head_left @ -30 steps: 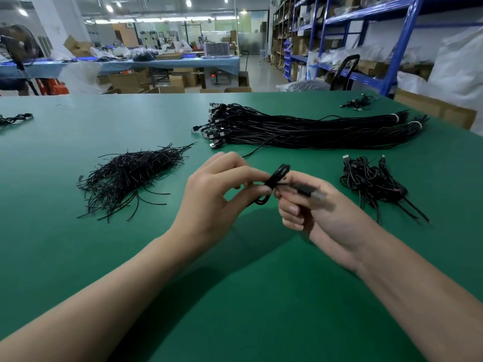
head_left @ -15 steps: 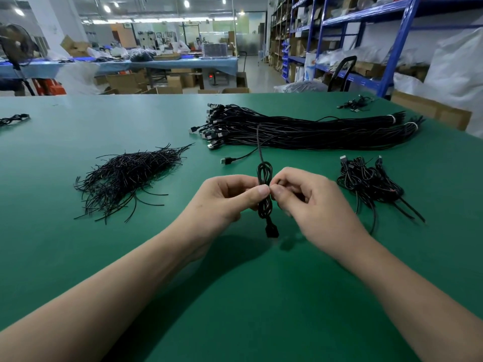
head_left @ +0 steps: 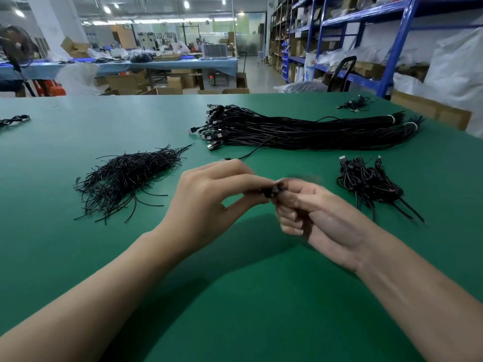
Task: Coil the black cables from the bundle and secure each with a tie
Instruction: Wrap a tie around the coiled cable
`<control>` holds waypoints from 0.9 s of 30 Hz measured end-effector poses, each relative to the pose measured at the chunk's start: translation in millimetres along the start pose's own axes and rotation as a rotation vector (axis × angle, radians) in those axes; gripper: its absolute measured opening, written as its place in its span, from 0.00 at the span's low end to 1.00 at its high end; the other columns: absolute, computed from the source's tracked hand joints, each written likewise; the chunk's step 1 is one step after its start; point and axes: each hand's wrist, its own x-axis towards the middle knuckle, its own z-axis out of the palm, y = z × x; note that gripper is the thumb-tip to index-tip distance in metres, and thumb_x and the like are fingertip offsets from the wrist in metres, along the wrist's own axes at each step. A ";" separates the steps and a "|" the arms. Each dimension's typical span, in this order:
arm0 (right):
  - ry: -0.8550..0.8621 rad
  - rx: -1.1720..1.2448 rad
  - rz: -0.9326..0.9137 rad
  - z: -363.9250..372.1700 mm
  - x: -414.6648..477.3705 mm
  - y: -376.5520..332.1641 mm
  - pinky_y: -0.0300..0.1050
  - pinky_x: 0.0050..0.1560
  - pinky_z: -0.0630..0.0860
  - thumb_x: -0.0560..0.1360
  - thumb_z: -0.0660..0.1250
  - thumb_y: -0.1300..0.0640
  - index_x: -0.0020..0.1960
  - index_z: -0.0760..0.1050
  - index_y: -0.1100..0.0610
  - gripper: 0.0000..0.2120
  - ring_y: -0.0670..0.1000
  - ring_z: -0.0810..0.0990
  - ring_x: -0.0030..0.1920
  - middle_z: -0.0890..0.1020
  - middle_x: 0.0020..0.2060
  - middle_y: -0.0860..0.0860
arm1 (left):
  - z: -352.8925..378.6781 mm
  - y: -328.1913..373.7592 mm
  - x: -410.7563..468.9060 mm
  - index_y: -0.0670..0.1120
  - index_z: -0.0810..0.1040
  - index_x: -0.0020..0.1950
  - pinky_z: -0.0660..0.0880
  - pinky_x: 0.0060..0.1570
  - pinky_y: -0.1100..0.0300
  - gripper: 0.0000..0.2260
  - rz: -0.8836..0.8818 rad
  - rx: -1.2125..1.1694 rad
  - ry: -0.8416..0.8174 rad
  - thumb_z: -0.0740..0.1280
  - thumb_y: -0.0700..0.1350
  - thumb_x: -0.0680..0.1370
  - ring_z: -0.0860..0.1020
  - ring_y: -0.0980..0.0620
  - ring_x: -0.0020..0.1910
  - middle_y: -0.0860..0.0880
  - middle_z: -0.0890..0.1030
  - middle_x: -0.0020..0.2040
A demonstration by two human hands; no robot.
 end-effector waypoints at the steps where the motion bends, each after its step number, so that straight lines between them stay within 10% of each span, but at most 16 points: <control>1: 0.056 -0.094 -0.054 -0.2 0.9 -0.3 0.37 0.28 0.58 0.79 0.64 0.61 0.40 0.74 0.57 0.09 0.46 0.61 0.28 0.67 0.27 0.49 | 0.8 2.1 -1.5 0.47 0.87 0.53 0.76 0.36 0.55 0.06 -0.135 -0.114 -0.006 0.74 0.45 0.78 0.83 0.54 0.41 0.52 0.85 0.45; 5: 0.297 -0.726 -0.359 0.2 2.9 1.5 0.47 0.33 0.64 0.82 0.65 0.59 0.43 0.75 0.58 0.09 0.52 0.67 0.30 0.72 0.27 0.52 | 9.5 13.1 -3.1 0.48 0.83 0.49 0.73 0.30 0.59 0.13 -0.792 -0.727 -0.001 0.64 0.54 0.82 0.86 0.46 0.38 0.45 0.86 0.43; 9: 0.324 -1.088 -0.570 4.7 0.0 4.1 0.35 0.32 0.63 0.80 0.67 0.60 0.42 0.76 0.55 0.08 0.45 0.69 0.30 0.71 0.27 0.45 | 11.0 10.2 -2.0 0.46 0.84 0.46 0.73 0.28 0.63 0.23 -1.065 -0.952 -0.196 0.60 0.63 0.81 0.85 0.45 0.37 0.42 0.86 0.44; 13: 0.247 -1.183 -0.561 4.8 0.1 4.4 0.38 0.35 0.66 0.81 0.66 0.60 0.44 0.77 0.55 0.07 0.48 0.73 0.34 0.77 0.32 0.44 | 11.7 8.8 -3.9 0.51 0.87 0.46 0.72 0.32 0.66 0.17 -0.984 -0.873 -0.355 0.68 0.62 0.75 0.82 0.54 0.40 0.48 0.86 0.44; 17: 0.284 -1.042 -0.470 4.7 0.7 3.0 0.37 0.31 0.62 0.81 0.66 0.59 0.41 0.76 0.52 0.09 0.47 0.68 0.30 0.73 0.28 0.49 | 16.1 10.5 -2.2 0.45 0.86 0.46 0.67 0.34 0.67 0.16 -0.872 -0.756 -0.172 0.71 0.58 0.73 0.72 0.56 0.34 0.50 0.80 0.36; 27: 0.145 -0.007 0.047 10.9 1.8 -2.9 0.38 0.27 0.58 0.81 0.63 0.62 0.41 0.72 0.57 0.10 0.46 0.61 0.27 0.65 0.27 0.49 | 14.2 21.2 1.0 0.47 0.87 0.40 0.67 0.34 0.68 0.11 -0.434 -0.126 0.075 0.76 0.54 0.72 0.74 0.58 0.32 0.58 0.78 0.33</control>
